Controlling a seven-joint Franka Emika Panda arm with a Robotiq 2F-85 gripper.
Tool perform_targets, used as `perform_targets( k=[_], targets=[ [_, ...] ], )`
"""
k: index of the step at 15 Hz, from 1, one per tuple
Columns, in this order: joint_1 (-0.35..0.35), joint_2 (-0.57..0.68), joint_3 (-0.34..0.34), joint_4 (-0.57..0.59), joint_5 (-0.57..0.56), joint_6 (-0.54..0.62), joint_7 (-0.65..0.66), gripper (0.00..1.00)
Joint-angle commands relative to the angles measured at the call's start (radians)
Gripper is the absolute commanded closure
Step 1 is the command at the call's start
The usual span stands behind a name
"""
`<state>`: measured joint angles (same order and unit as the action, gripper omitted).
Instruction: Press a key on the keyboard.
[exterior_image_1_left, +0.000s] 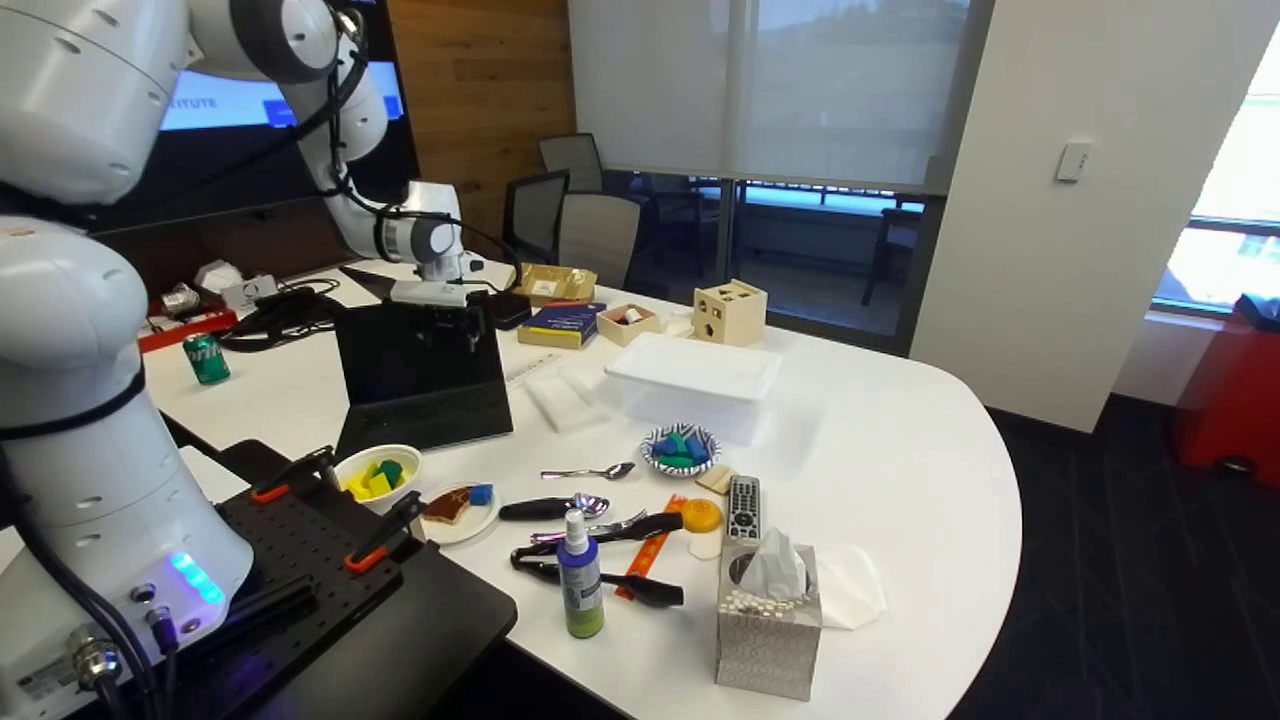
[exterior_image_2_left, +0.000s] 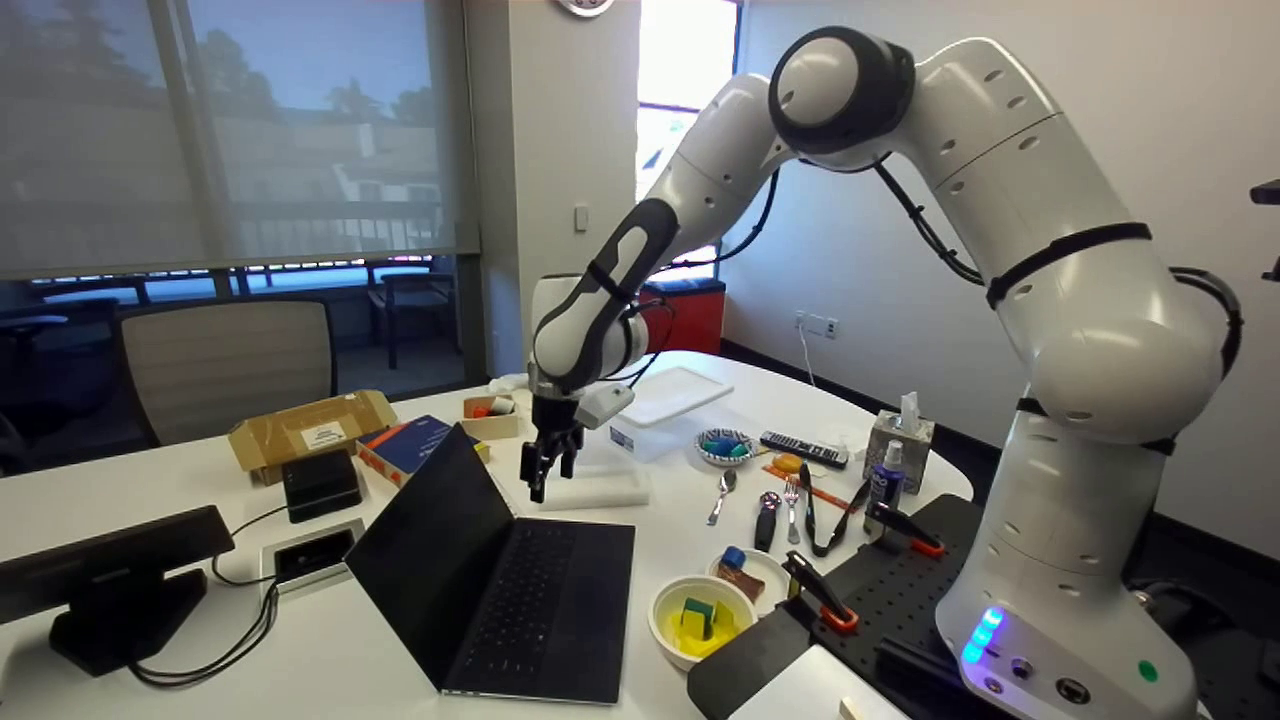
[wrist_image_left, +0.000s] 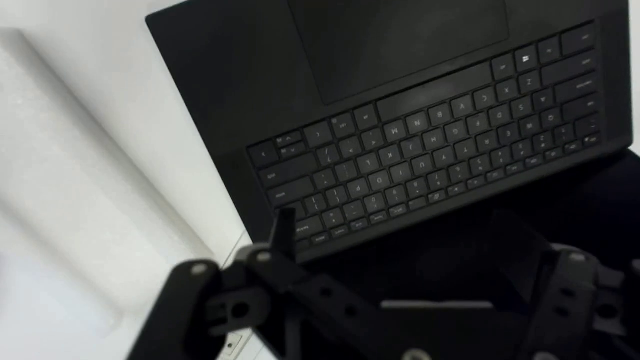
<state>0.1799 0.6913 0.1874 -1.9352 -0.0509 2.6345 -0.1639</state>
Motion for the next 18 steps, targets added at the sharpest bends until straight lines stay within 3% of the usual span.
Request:
perform_targets(
  k=[1,8,10,18],
  targets=[
    [0.059,0.114,-0.055,0.12,-0.046,0.034,0.061,0.32],
    [0.104,0.227,-0.091,0.262,-0.079,-0.001,0.078,0.88],
    [0.096,0.258,-0.084,0.301,-0.078,-0.021,0.062,1.0],
    [0.078,0.37,-0.069,0.436,-0.074,-0.078,0.024,1.0]
  ],
)
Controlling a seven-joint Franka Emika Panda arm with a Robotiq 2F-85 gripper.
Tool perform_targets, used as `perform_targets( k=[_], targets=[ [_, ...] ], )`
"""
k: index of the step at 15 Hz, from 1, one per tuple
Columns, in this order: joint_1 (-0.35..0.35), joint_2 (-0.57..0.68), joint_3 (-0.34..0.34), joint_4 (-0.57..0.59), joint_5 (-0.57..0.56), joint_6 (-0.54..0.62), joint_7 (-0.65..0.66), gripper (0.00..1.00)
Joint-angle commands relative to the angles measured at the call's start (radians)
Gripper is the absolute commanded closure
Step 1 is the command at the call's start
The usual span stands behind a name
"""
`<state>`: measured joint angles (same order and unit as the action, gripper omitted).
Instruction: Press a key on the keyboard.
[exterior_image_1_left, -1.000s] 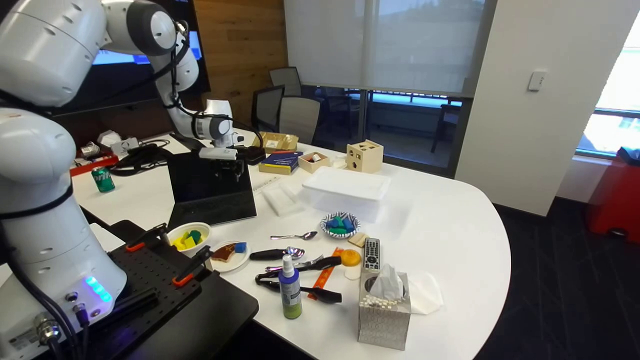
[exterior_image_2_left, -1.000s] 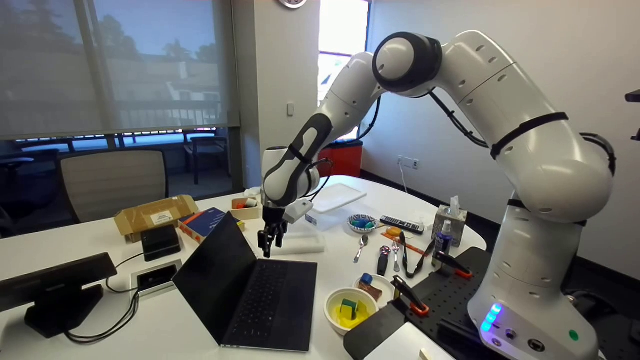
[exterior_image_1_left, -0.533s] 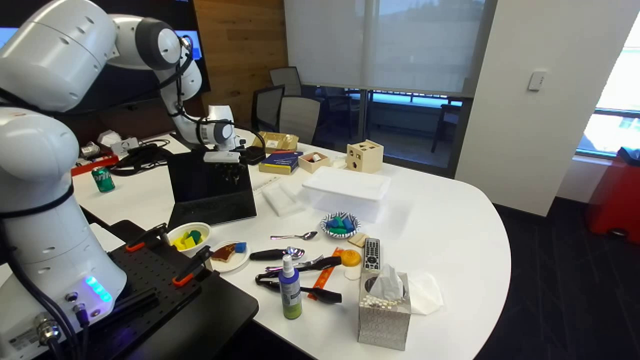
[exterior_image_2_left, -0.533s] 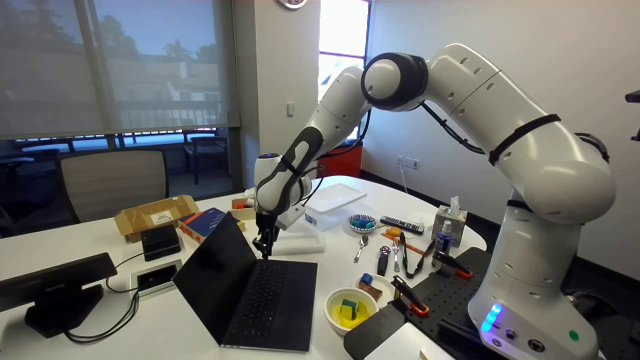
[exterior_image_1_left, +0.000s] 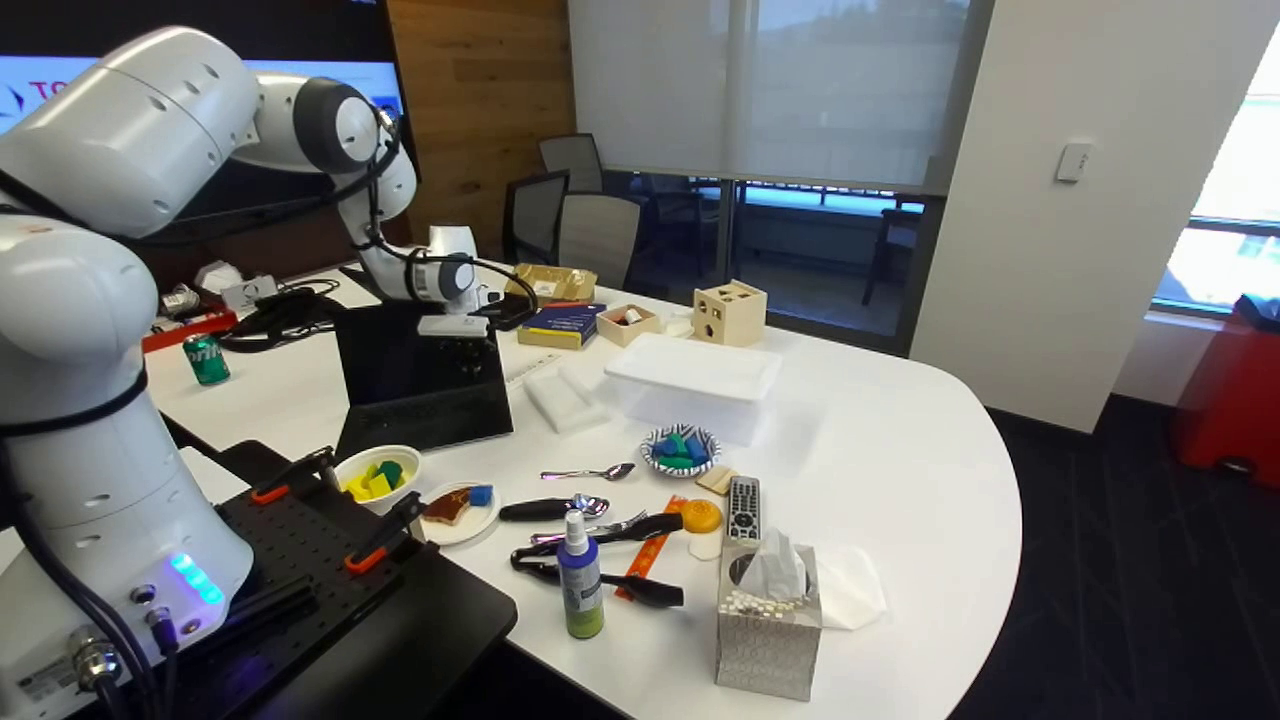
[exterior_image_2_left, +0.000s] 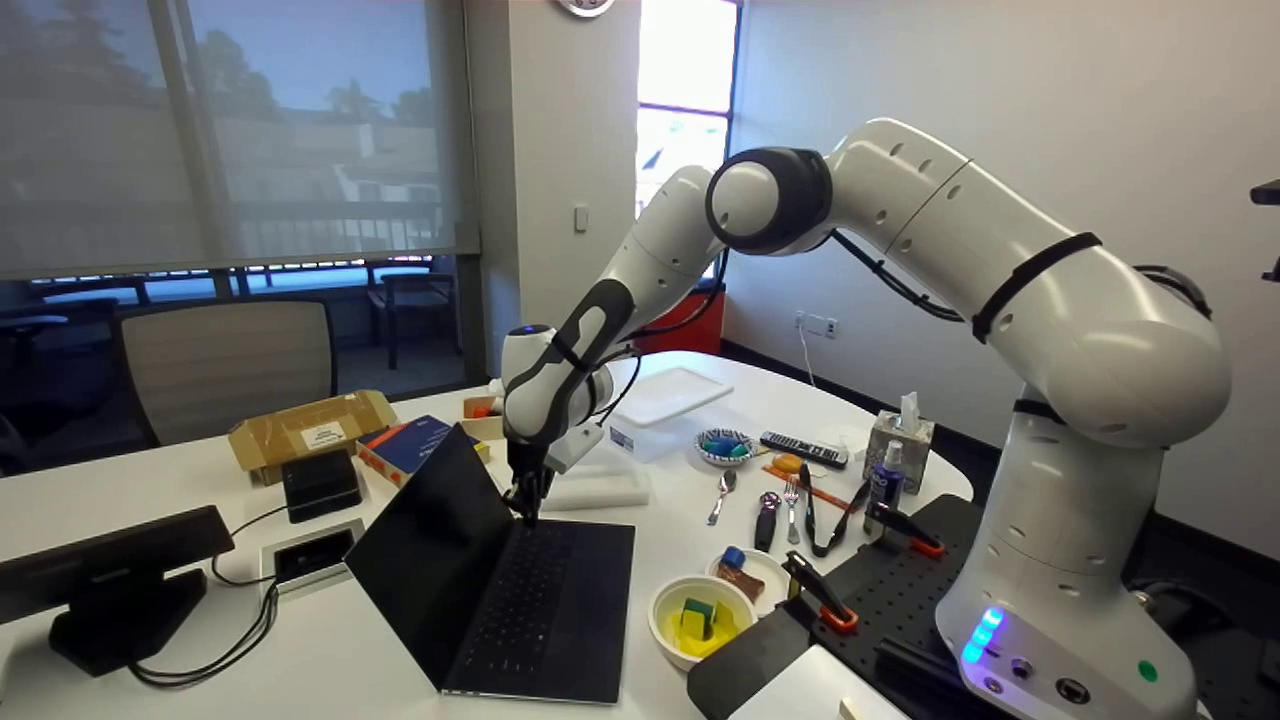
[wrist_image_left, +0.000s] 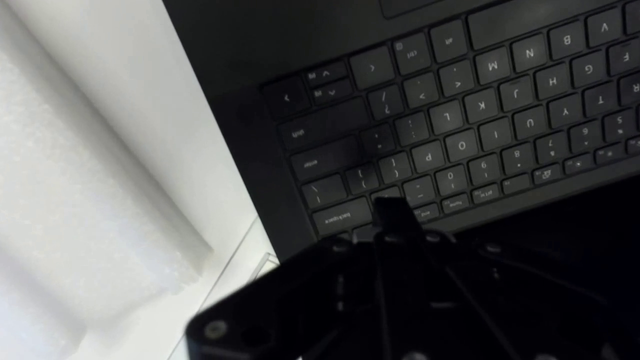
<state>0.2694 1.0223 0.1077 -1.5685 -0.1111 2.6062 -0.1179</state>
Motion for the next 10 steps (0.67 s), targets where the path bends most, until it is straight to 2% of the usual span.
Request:
perform_targets(
  k=[1,10],
  targets=[
    [-0.013,0.052,0.012,0.084,-0.013,-0.054,-0.025,1.0],
    [-0.031,0.147,0.029,0.207,-0.009,-0.113,-0.068,1.0]
  ],
)
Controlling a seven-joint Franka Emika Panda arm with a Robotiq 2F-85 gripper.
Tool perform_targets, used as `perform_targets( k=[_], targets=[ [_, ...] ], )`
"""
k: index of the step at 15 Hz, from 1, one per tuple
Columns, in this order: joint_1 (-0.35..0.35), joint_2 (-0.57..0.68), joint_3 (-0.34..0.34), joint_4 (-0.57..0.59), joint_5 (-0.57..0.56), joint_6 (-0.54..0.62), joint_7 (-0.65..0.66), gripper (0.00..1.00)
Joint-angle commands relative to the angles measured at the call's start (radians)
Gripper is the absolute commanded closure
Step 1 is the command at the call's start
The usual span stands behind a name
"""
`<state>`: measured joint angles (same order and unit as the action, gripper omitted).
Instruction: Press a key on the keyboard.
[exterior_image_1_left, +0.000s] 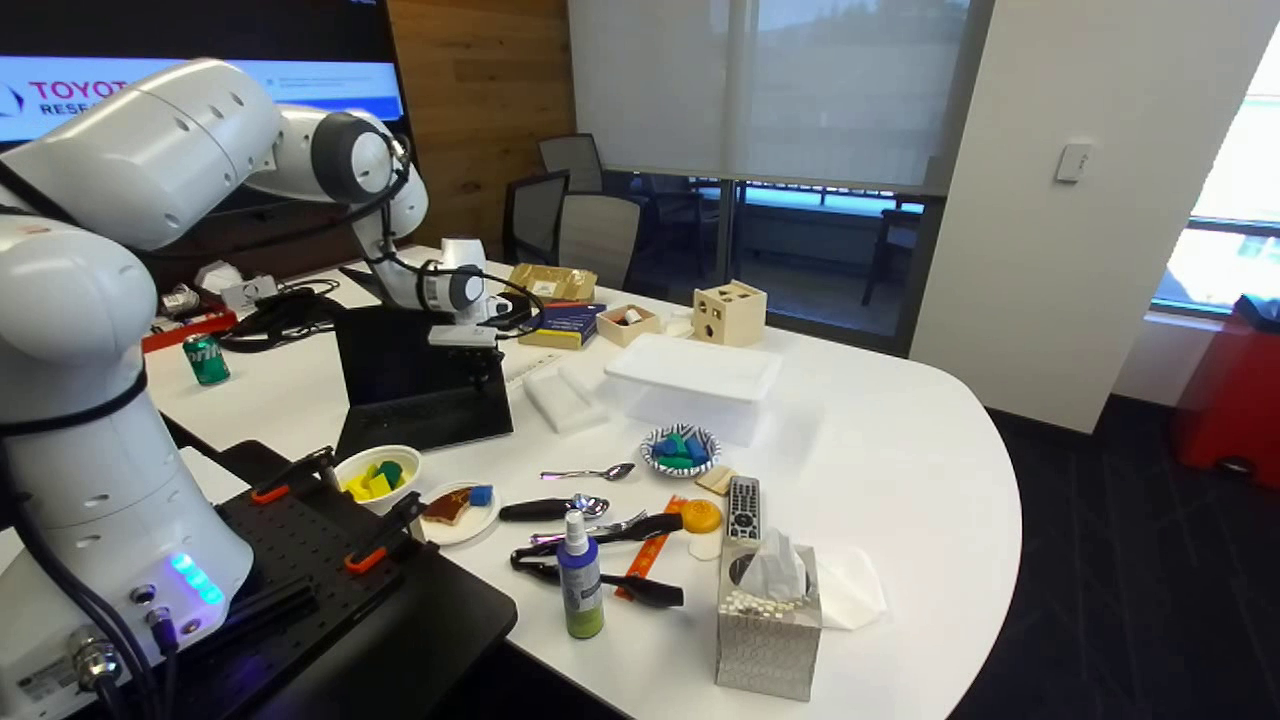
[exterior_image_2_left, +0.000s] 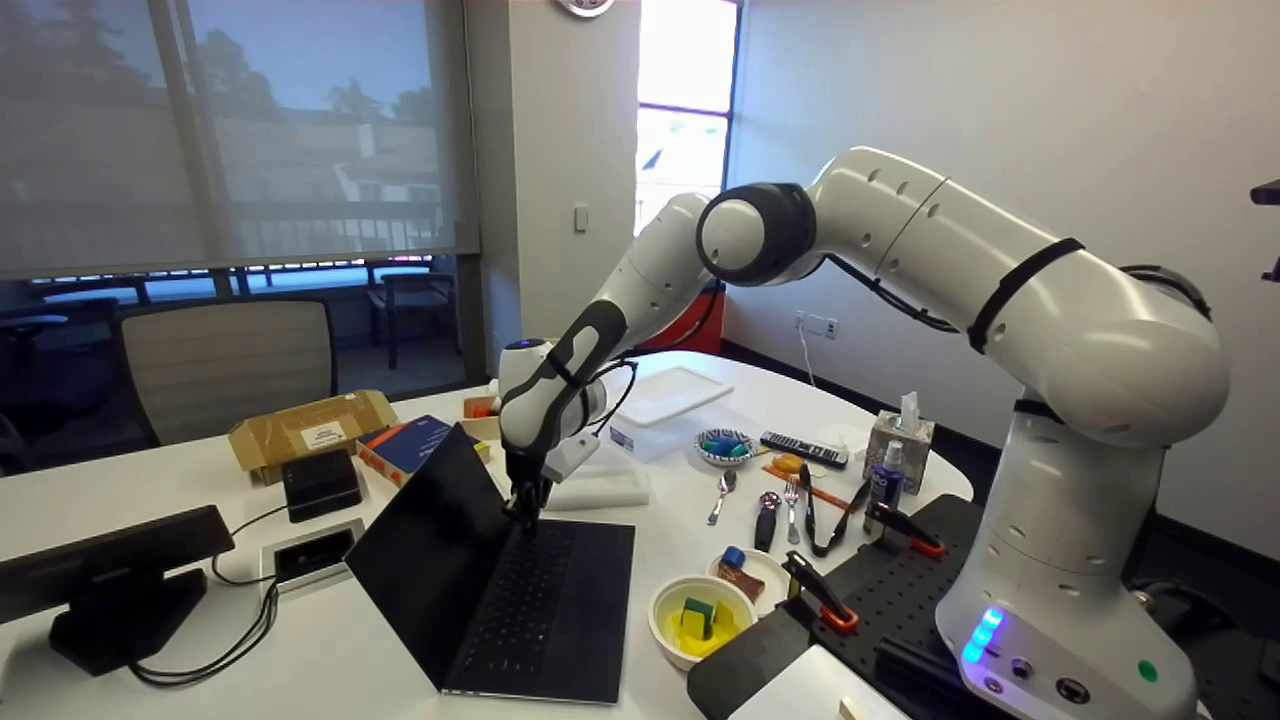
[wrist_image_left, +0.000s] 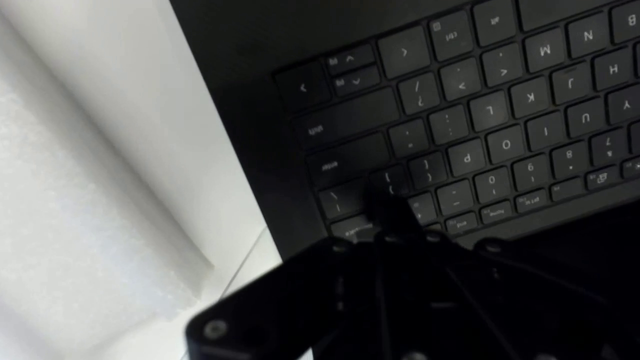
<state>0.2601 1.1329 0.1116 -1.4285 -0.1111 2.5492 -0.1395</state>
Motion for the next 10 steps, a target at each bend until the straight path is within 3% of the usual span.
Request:
perform_targets(
  k=[1,10],
  targets=[
    [-0.022,0.046,0.028,0.08,-0.01,-0.064,-0.058,1.0],
    [-0.021,0.087,0.036,0.153,-0.005,-0.149,-0.099,1.0]
  ],
)
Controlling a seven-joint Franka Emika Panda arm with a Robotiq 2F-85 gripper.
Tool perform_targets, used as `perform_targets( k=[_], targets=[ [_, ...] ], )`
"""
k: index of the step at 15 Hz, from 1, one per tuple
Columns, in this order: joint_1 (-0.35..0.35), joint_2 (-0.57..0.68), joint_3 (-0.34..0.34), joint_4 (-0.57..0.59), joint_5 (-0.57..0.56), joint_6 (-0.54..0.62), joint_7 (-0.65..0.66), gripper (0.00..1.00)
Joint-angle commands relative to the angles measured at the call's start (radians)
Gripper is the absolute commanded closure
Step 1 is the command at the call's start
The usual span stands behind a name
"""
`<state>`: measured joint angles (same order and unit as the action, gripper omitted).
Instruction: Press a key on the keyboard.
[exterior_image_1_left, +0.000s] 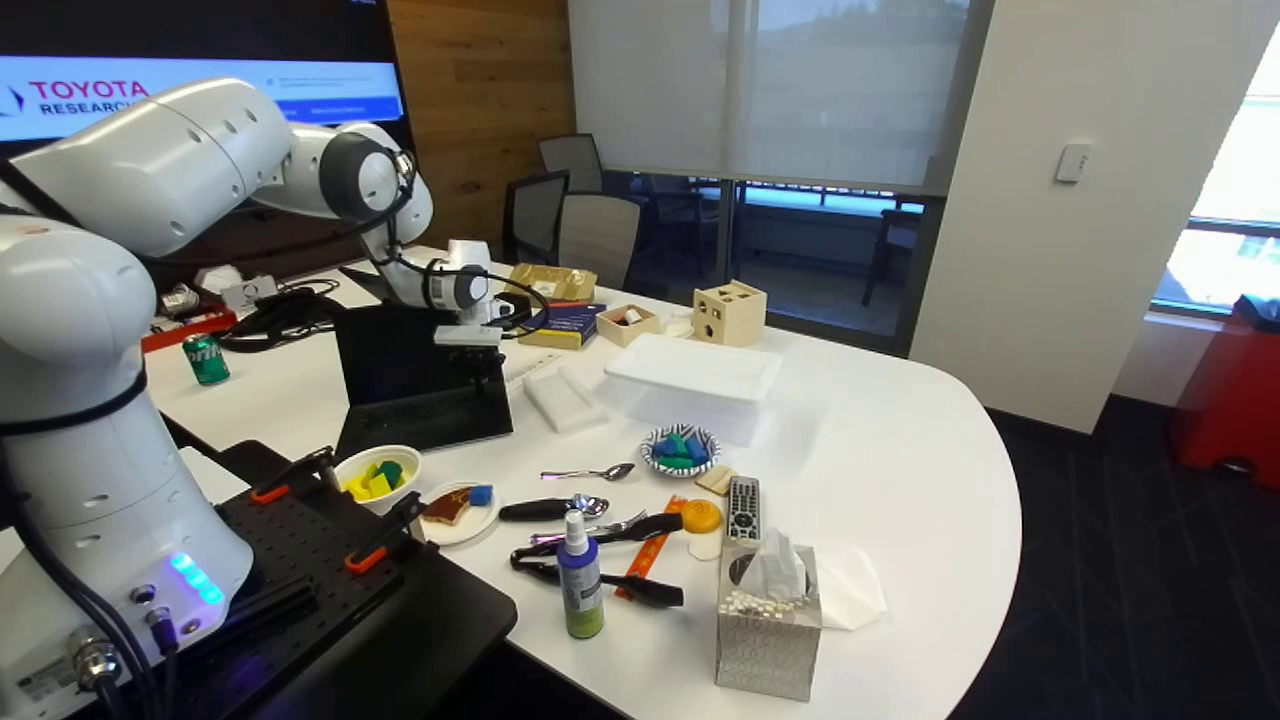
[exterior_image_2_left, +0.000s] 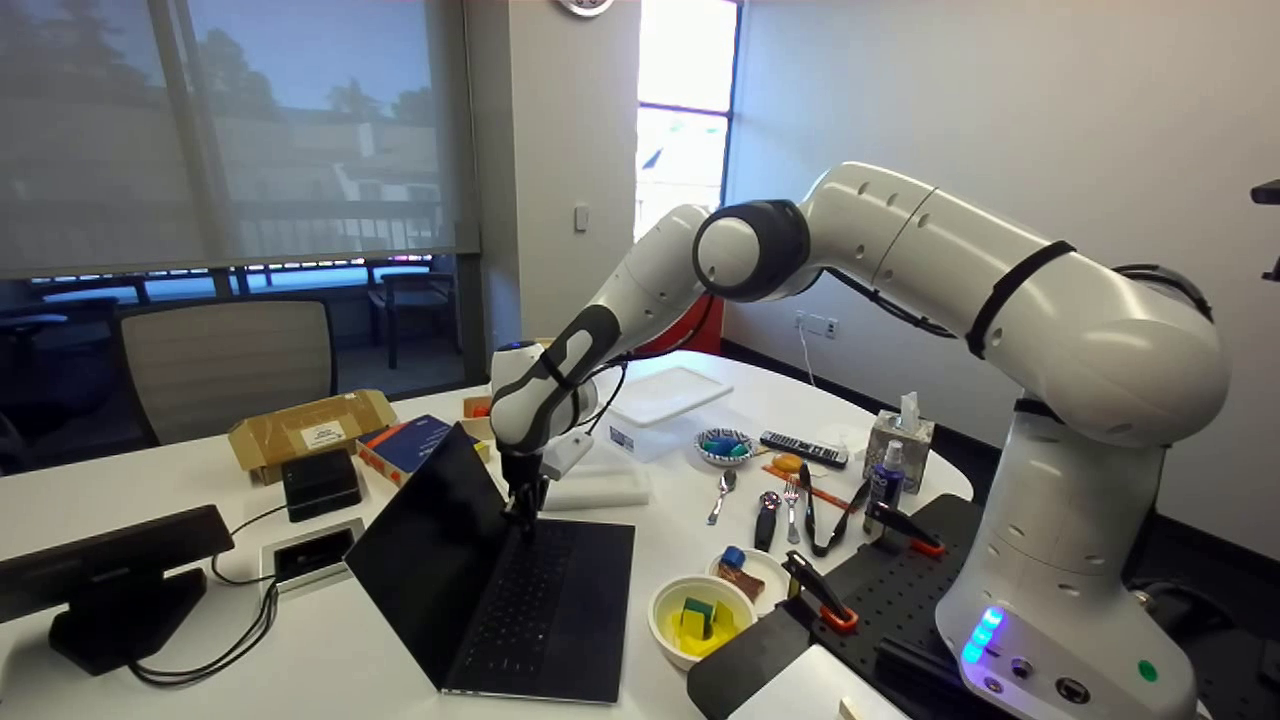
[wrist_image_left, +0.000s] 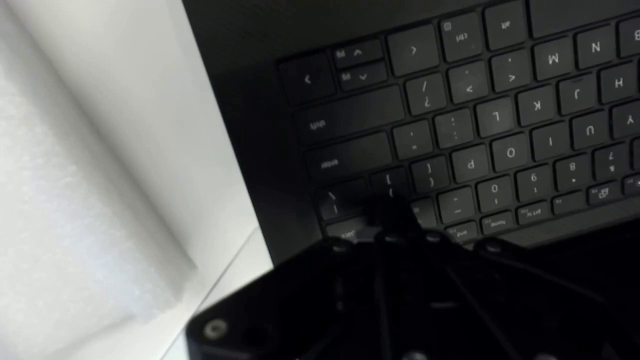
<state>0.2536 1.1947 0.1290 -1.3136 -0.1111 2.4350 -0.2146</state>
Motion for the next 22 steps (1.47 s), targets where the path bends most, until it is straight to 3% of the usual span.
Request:
perform_targets(
  k=[1,7,11,12,13,15,22],
  targets=[
    [-0.018,0.016,0.018,0.029,-0.004,-0.03,-0.021,1.0],
    [-0.056,-0.082,0.048,-0.075,0.015,-0.03,-0.024,1.0],
    [-0.097,-0.159,0.069,-0.131,0.046,-0.143,-0.014,1.0],
    [-0.104,-0.179,0.066,-0.147,0.056,-0.162,-0.002,0.74],
    [-0.114,-0.207,0.066,-0.173,0.064,-0.176,0.002,0.73],
    [-0.133,-0.258,0.065,-0.223,0.083,-0.187,0.004,0.6],
    [-0.188,-0.417,0.056,-0.407,0.127,-0.142,0.011,0.07]
  ],
)
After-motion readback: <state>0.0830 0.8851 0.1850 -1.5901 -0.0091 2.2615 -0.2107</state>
